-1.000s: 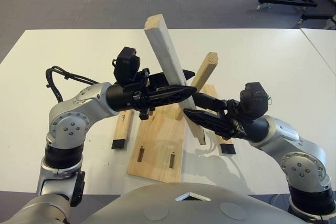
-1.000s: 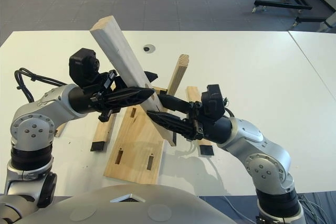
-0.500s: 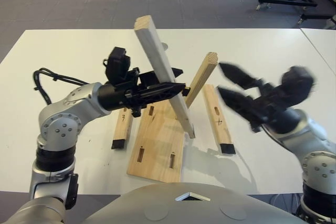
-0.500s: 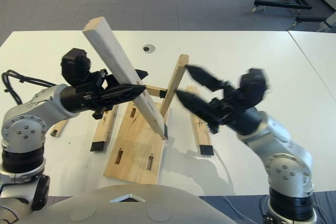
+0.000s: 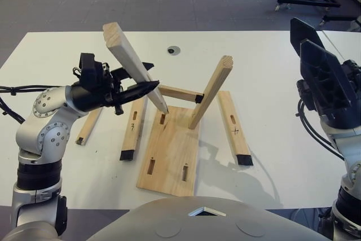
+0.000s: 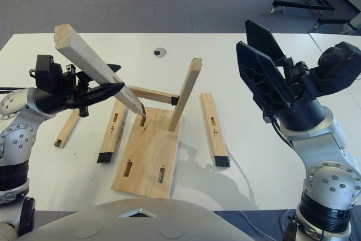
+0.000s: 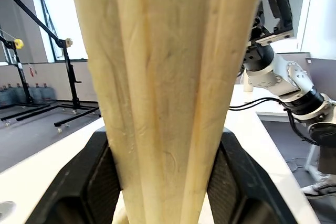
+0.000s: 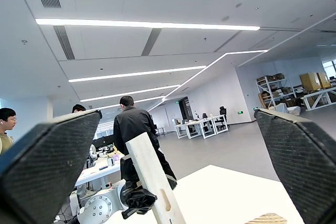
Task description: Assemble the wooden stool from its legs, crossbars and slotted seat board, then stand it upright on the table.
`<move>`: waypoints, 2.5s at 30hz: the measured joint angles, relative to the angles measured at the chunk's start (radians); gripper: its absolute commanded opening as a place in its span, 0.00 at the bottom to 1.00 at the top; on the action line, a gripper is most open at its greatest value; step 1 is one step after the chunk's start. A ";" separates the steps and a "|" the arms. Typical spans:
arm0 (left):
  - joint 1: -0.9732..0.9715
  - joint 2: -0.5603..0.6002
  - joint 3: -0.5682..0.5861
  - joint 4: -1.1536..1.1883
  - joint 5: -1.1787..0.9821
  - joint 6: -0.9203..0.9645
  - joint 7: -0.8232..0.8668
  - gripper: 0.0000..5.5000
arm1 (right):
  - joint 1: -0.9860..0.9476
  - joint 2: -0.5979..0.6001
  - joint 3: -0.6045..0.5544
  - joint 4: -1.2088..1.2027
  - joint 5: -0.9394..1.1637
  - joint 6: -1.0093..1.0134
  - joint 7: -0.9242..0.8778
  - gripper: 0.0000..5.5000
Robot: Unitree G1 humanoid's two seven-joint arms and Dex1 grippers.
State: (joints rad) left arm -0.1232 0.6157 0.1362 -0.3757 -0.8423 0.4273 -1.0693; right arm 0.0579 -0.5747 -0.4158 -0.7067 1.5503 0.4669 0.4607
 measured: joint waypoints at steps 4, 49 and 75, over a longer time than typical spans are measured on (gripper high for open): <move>0.017 0.020 0.034 0.043 -0.009 -0.023 -0.077 0.37 | -0.002 -0.001 0.005 0.004 0.000 0.001 0.000 0.98; 0.057 -0.117 -0.084 0.359 0.198 -0.422 -0.266 0.37 | -0.124 -0.067 0.061 0.110 0.003 0.110 0.070 0.98; 0.036 -0.030 -0.095 0.352 0.150 -0.293 -0.373 0.37 | -0.148 -0.066 0.059 0.139 0.024 0.124 0.068 0.98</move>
State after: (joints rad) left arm -0.0871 0.5860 0.0416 -0.0235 -0.6920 0.1341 -1.4423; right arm -0.0904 -0.6409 -0.3563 -0.5676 1.5743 0.5909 0.5286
